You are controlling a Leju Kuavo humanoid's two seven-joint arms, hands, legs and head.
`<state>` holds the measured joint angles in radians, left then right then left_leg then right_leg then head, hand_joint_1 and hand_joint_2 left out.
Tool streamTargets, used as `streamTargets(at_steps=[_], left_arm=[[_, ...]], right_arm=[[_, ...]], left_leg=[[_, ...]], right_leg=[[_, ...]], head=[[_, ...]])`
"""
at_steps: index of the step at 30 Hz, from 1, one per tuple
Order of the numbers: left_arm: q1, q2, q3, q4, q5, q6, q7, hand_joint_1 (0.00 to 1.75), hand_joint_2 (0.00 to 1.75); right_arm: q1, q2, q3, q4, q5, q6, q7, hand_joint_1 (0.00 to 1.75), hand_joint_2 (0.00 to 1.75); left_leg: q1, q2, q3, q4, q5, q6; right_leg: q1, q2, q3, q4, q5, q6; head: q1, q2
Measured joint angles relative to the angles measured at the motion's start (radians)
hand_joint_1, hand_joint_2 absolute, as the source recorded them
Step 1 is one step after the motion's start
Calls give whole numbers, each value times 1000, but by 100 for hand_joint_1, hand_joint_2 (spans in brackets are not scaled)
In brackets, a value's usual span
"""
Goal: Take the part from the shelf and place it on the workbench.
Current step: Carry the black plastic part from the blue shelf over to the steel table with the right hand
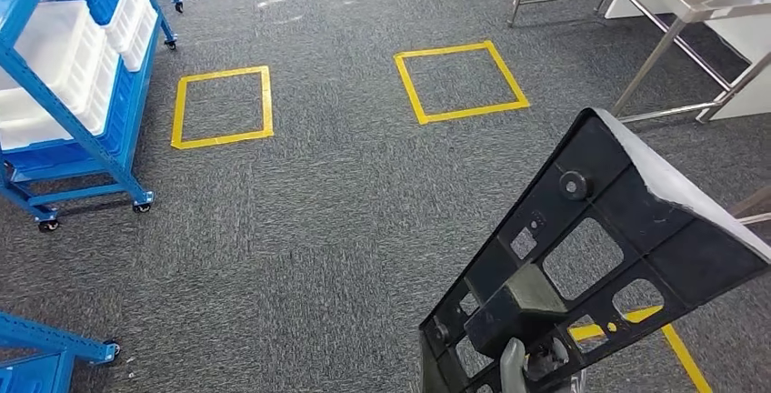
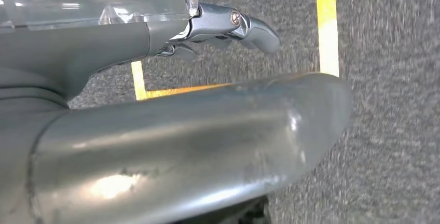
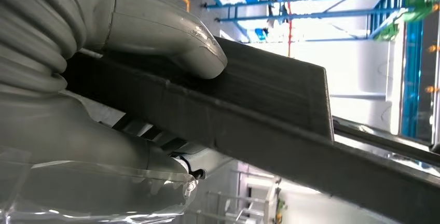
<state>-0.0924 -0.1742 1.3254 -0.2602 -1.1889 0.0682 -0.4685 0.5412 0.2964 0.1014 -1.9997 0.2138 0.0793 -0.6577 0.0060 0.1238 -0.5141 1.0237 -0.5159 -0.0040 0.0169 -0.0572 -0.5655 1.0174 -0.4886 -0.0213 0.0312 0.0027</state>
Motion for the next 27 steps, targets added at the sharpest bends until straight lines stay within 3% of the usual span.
streamTargets(at_steps=[2, 4, 6, 7, 9, 11, 13, 15, 17, 19, 21, 22, 23, 24, 26, 27], left_arm=[[-2, -2, 2, 0, 11, 3, -6, 0, 0], [0, -5, 6, 0, 18, 5, -12, 0, 0], [5, -8, 9, 0, 17, 2, -14, 0, 0], [7, -8, 9, 0, 14, -2, -14, 0, 0], [8, -9, 9, 0, 7, -8, -14, 0, 0], [8, -10, 8, 0, 4, -10, -14, 0, 0], [7, -11, 8, 0, 2, -10, -15, 0, 0], [6, -12, 8, 0, 1, -11, -15, 0, 0], [5, -13, 7, 0, -2, -12, -16, 0, 0], [6, -13, 6, 0, -5, -13, -17, 0, 0], [8, -13, 6, 0, -5, -14, -17, 0, 0], [9, -13, 6, 0, -5, -14, -16, 0, 0], [8, -13, 6, 0, -5, -15, -17, 0, 0], [7, -13, 5, 0, -5, -15, -17, 0, 0], [6, -15, 4, 0, -7, -16, -17, 0, 0], [6, -15, 3, 0, -8, -16, -17, 0, 0]], right_arm=[[-4, 3, -2, 1, 4, -4, 0, 175, 175], [-11, 6, -5, 2, 8, -4, 0, 175, 175], [-15, 9, -9, 5, 12, 0, 0, 175, 175], [-15, 10, -11, 7, 15, 1, 0, 175, 175], [-16, 10, -15, 9, 18, 2, 0, 175, 175], [-19, 12, -19, 10, 22, 2, 0, 175, 175], [-20, 15, -22, 9, 24, 3, 0, 175, 175], [-19, 17, -24, 9, 24, 3, 0, 175, 175], [-18, 18, -26, 9, 25, 3, 0, 175, 175], [-19, 18, -27, 9, 26, 3, 0, 175, 175], [-20, 18, -28, 10, 26, 3, 0, 175, 175], [-20, 18, -28, 11, 27, 3, 0, 175, 175], [-19, 18, -29, 12, 27, 3, 0, 175, 175], [-19, 18, -30, 12, 27, 3, 0, 175, 175], [-20, 18, -31, 12, 27, 6, 0, 175, 175], [-21, 18, -31, 12, 27, 7, 0, 175, 175]], left_leg=[[2, -44, -12, 41, -29, -9], [5, -101, -66, 157, -89, -13], [7, -115, -120, 261, -123, -18], [8, -116, -127, 266, -110, -20], [12, -130, -92, 170, -35, -23], [17, -171, -46, 58, 11, -23], [16, -191, -33, 23, 9, -14], [14, -173, -30, 15, 14, 1], [15, -151, -27, 7, 19, 14], [14, -127, -26, 3, 20, 22], [11, -99, -25, 3, 17, 24], [10, -86, -23, 3, 15, 24], [10, -73, -20, 3, 12, 24], [9, -62, -16, 3, 9, 23], [6, -43, -7, 2, 2, 18], [4, -35, -3, 2, -1, 14]], right_leg=[[-10, 24, 9, -16, 10, -9], [-15, 49, 12, -21, 13, -15], [-15, 78, 12, -19, 12, -16], [-16, 94, 13, -16, 11, -15], [-20, 124, 15, -5, 4, -8], [-22, 149, 9, 12, -5, 4], [-23, 169, -1, 21, -8, 17], [-27, 181, -9, 22, -5, 27], [-26, 144, -28, 58, -28, 35], [-24, 86, -84, 168, -85, 42], [-24, 66, -146, 283, -123, 46], [-24, 63, -156, 298, -116, 45], [-24, 59, -145, 272, -91, 42], [-22, 50, -115, 212, -53, 37], [-10, 1, -45, 76, -1, 21], [-3, -17, -26, 35, 8, 14]], head=[[-3, 0], [-6, 0], [-8, 0], [-8, 0], [-8, 0], [-9, 0], [-11, 0], [-14, 0], [-8, 0], [-2, 0], [-1, 0], [-1, 0], [-1, 0], [-1, 0], [-1, 0], [-1, 0]])
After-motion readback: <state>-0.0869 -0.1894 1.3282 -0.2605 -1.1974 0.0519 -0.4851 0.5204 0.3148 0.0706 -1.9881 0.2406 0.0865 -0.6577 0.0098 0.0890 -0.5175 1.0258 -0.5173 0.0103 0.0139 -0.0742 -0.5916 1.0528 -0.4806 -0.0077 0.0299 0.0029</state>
